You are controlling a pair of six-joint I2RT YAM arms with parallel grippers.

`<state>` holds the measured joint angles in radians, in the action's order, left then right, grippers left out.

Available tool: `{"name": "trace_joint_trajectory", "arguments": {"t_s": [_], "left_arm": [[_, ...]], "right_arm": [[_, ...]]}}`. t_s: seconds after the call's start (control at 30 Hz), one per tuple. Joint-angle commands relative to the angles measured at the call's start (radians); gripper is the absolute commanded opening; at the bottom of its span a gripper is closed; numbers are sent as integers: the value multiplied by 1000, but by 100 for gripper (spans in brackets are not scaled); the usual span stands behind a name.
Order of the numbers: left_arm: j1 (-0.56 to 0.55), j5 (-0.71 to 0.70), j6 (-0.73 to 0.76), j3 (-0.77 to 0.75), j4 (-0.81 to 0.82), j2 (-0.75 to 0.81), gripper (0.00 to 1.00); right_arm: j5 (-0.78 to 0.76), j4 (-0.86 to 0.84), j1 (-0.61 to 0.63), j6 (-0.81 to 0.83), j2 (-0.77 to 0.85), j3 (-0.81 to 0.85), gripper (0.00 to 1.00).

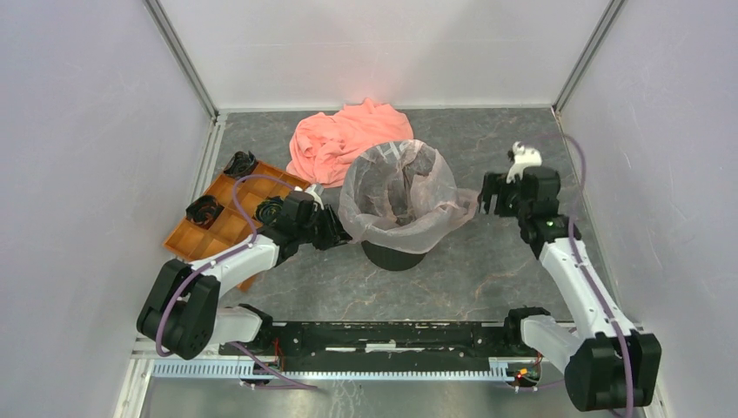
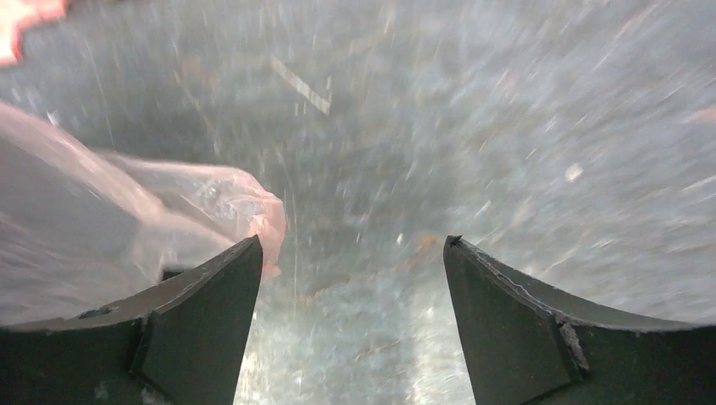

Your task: Put the trash bags into the trash bin

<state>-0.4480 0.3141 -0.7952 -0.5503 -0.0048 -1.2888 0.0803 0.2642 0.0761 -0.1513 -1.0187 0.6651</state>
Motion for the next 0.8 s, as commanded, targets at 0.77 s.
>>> {"name": "trace_joint_trajectory", "arguments": {"t_s": [0.77], "left_arm": [[3,-9,53,16,11,79,43]], "right_arm": [[-12,279,659,104,-285,760,78]]}}
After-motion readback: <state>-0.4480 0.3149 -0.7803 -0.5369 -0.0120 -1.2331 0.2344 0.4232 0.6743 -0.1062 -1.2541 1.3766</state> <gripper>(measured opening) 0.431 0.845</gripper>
